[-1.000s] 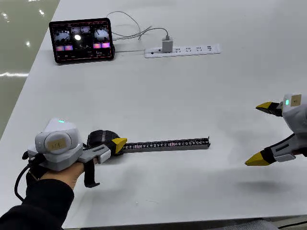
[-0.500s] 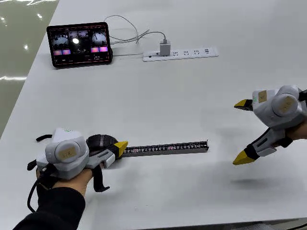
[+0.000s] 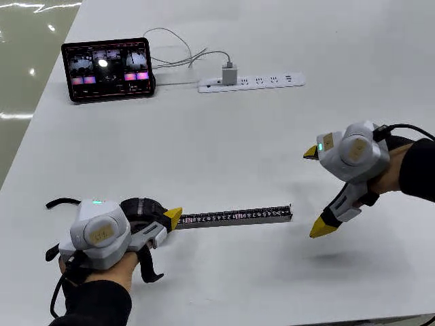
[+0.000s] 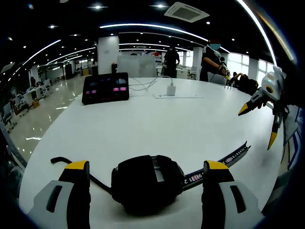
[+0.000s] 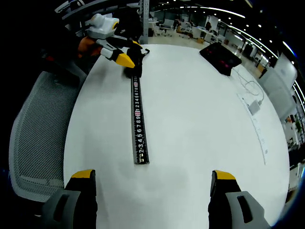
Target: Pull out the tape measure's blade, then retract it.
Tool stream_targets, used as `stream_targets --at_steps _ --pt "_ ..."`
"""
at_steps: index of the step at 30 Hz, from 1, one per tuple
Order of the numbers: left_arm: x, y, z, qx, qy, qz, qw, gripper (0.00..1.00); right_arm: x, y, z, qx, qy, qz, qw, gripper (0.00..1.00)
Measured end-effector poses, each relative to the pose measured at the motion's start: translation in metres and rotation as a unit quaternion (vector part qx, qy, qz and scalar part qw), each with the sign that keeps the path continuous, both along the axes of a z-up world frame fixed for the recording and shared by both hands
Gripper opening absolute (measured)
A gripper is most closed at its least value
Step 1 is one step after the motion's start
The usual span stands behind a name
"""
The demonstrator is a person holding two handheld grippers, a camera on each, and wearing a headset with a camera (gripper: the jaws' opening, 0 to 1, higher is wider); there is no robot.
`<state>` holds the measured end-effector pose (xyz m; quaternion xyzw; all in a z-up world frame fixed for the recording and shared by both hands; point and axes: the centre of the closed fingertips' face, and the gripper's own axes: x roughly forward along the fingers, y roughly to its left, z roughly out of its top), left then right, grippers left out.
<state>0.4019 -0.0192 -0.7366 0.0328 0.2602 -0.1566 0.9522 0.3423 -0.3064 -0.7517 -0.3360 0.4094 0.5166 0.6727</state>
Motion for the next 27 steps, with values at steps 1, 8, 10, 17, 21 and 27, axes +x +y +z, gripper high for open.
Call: stream_targets --at_steps 1,8,10,17,21,27 --pt "0.000 0.000 0.000 0.000 -0.001 0.000 1.0000 0.95 0.000 0.000 -0.002 -0.005 0.001 0.003 1.0000 0.97" --pt "0.004 0.000 0.001 -0.001 -0.002 0.001 1.0000 0.93 0.000 0.011 -0.014 -0.011 0.010 0.019 0.9997 0.74" --pt "0.005 0.000 0.001 -0.001 -0.002 0.001 1.0000 0.93 -0.002 0.016 -0.014 -0.007 0.014 0.025 0.9996 0.59" --pt "0.008 0.000 0.003 0.000 -0.005 -0.001 1.0000 0.92 -0.006 0.020 -0.020 -0.008 0.028 0.035 0.9990 0.42" --pt "0.009 0.000 0.003 0.001 -0.005 -0.002 1.0000 0.91 -0.011 0.022 -0.022 -0.011 0.033 0.072 0.9968 0.33" --pt "0.008 -0.002 0.003 0.001 -0.004 -0.003 1.0000 0.90 -0.011 0.017 -0.029 -0.021 0.038 0.070 0.9966 0.25"
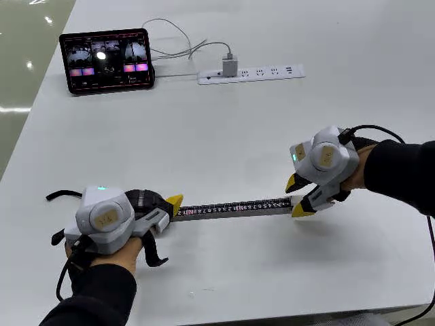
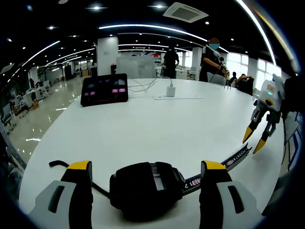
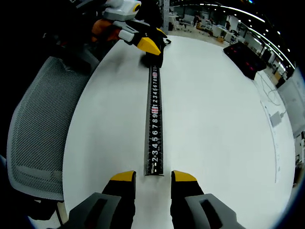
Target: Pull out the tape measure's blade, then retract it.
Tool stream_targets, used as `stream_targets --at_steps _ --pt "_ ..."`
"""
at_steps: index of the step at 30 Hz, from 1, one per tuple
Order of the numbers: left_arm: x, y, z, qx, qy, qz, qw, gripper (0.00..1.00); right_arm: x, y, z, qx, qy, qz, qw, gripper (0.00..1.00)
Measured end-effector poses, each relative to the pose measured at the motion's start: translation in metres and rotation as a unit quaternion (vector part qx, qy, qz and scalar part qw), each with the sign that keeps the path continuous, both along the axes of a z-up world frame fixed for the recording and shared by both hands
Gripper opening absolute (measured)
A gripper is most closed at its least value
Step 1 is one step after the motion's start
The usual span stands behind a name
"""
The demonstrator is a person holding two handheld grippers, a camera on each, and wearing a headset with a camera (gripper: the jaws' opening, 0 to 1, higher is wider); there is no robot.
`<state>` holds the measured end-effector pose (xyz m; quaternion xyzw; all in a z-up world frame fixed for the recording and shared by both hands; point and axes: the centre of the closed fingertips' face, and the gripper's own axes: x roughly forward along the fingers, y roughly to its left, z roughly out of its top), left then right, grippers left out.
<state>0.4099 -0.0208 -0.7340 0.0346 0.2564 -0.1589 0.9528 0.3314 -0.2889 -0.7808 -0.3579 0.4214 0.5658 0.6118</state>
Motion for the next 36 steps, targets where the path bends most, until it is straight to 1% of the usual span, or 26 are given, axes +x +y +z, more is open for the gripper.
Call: stream_targets --at_steps 4,5,6,9,10,13,17,18,20,24,28,29,30,32,33,36 --pt "0.000 -0.001 0.000 0.000 0.000 -0.001 1.0000 0.90 0.001 0.000 -0.001 0.000 -0.001 -0.006 1.0000 0.20" --pt "-0.001 -0.001 0.000 0.000 0.000 -0.001 1.0000 0.90 0.001 0.001 -0.001 0.002 0.000 -0.010 0.9999 0.19" --pt "-0.001 -0.001 0.000 0.000 0.000 -0.001 1.0000 0.90 0.000 0.004 0.000 0.010 0.006 -0.017 0.9998 0.19" --pt "-0.001 0.000 -0.001 0.000 0.001 0.000 1.0000 0.89 0.000 0.003 -0.002 0.006 0.002 -0.014 0.9999 0.17" --pt "-0.001 0.000 -0.001 -0.001 0.000 0.001 1.0000 0.88 0.000 0.003 -0.003 0.007 0.006 -0.018 0.9998 0.17" --pt "-0.002 0.001 -0.002 0.000 0.002 0.001 1.0000 0.88 0.001 0.002 -0.007 0.004 0.004 -0.018 0.9998 0.17" --pt "-0.002 0.001 -0.001 0.000 0.001 0.001 1.0000 0.87 0.000 0.002 -0.007 0.004 0.003 -0.019 0.9998 0.15" --pt "-0.002 0.001 -0.002 0.000 0.002 0.001 1.0000 0.87 0.000 0.002 -0.007 0.004 -0.001 -0.016 0.9999 0.14" --pt "-0.002 0.001 -0.002 0.000 0.001 0.001 1.0000 0.87 0.000 0.003 -0.008 0.005 -0.001 -0.015 0.9999 0.12" --pt "-0.003 0.000 -0.003 -0.001 0.003 0.001 1.0000 0.86 0.002 0.004 -0.009 0.006 -0.008 -0.015 0.9998 0.12" --pt "-0.004 0.000 -0.005 -0.003 0.005 0.000 1.0000 0.84 0.002 0.005 -0.010 0.002 -0.006 -0.022 0.9997 0.12" --pt "-0.004 -0.001 -0.005 -0.003 0.006 -0.001 1.0000 0.83 0.002 0.005 -0.010 0.002 -0.004 -0.029 0.9996 0.12" --pt "-0.005 -0.001 -0.006 -0.003 0.008 -0.002 1.0000 0.82 0.002 0.004 -0.010 0.000 -0.001 -0.045 0.9990 0.11" --pt "-0.005 -0.001 -0.007 -0.001 0.008 -0.002 1.0000 0.81 0.002 0.006 -0.010 -0.003 -0.005 -0.041 0.9991 0.11" --pt "-0.006 -0.001 -0.008 -0.004 0.011 -0.001 0.9999 0.81 0.002 0.006 -0.010 -0.007 -0.008 -0.041 0.9991 0.11" --pt "-0.007 -0.002 -0.010 -0.002 0.015 -0.002 0.9999 0.77 0.002 0.006 -0.011 -0.015 -0.009 -0.043 0.9989 0.11"
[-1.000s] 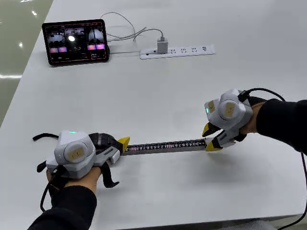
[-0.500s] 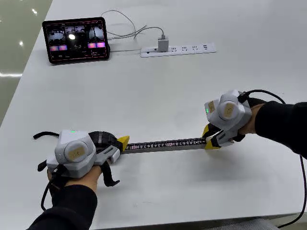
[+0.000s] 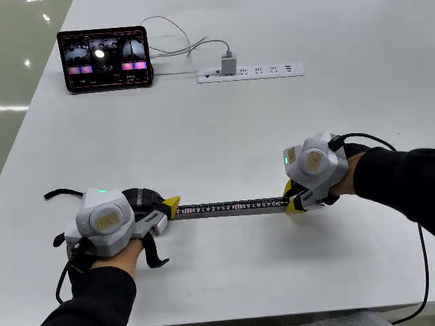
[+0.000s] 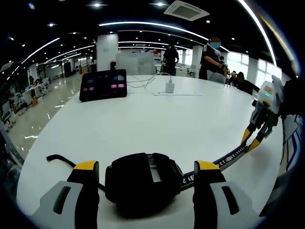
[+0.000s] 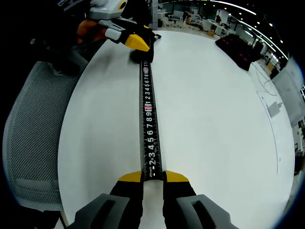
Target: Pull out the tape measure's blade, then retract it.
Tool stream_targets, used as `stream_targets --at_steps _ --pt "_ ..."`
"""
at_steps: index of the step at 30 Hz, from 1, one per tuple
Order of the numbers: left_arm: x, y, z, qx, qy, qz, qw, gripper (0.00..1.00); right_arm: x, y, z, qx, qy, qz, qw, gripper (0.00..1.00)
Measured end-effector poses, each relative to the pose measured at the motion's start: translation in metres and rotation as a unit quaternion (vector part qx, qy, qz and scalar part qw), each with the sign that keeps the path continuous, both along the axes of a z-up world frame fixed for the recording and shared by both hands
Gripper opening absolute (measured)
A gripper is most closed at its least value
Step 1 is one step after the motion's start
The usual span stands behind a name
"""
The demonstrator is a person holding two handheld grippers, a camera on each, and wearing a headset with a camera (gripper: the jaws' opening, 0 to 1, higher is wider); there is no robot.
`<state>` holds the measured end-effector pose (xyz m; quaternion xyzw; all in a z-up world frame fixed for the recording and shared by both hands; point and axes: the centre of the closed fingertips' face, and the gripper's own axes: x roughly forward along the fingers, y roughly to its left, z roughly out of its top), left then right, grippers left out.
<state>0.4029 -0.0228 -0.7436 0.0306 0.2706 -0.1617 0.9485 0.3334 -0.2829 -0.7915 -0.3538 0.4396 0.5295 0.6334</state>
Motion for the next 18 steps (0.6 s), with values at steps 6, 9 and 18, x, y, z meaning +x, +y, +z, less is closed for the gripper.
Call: stream_targets --at_steps 6,9,18 --pt "-0.0029 0.0028 -0.0072 0.008 0.013 0.005 0.9999 0.71 0.0034 0.0003 -0.0002 -0.009 0.014 -0.029 0.9994 0.10" --pt "-0.0035 0.0048 -0.0089 0.006 0.016 0.008 0.9998 0.70 0.0027 -0.0006 -0.0011 -0.012 0.010 -0.025 0.9996 0.09" --pt "-0.0019 0.0035 -0.0081 0.008 0.019 0.008 0.9997 0.63 0.0024 -0.0004 -0.0008 -0.008 0.023 -0.039 0.9989 0.09"
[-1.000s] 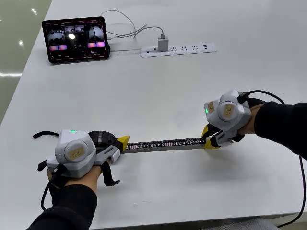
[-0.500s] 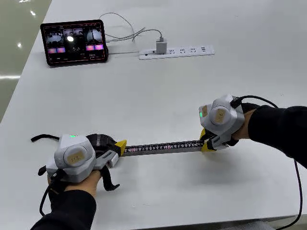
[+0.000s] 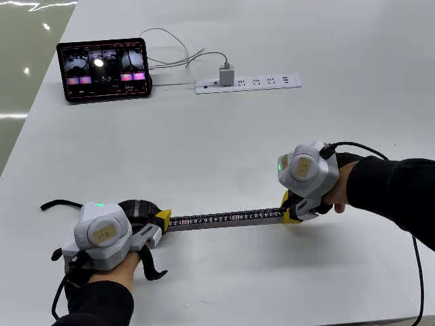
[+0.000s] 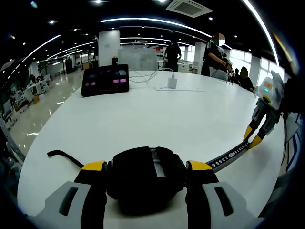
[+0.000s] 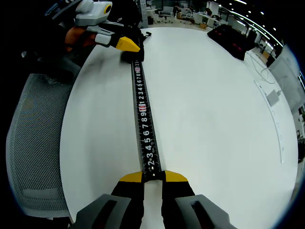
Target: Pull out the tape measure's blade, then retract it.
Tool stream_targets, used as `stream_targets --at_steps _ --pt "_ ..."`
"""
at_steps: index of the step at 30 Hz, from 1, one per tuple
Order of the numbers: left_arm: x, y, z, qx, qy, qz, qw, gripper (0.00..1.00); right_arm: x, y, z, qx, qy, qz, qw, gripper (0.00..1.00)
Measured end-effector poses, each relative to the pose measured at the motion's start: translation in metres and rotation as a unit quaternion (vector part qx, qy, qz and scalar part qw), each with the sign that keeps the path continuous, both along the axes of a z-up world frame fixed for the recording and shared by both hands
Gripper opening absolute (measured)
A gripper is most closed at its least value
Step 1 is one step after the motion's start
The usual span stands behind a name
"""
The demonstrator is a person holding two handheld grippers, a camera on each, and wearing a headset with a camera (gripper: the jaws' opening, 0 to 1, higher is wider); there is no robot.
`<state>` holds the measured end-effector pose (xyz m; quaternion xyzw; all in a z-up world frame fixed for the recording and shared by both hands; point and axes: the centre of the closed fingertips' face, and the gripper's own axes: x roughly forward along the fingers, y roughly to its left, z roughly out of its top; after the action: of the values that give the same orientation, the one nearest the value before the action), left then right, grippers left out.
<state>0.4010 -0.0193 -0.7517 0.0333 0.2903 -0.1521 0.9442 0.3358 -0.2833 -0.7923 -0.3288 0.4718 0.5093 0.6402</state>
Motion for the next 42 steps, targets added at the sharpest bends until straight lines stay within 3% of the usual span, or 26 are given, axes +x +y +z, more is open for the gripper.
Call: stream_targets --at_steps 14,42 --pt "0.0000 0.0003 -0.0030 0.012 0.023 -0.015 0.9996 0.60 0.0002 -0.0004 0.0001 0.003 -0.009 0.010 0.9999 0.08" --pt "-0.0024 -0.0002 -0.0023 0.008 0.026 -0.018 0.9995 0.59 0.0017 0.0078 0.0003 0.020 -0.010 -0.003 0.9997 0.08"
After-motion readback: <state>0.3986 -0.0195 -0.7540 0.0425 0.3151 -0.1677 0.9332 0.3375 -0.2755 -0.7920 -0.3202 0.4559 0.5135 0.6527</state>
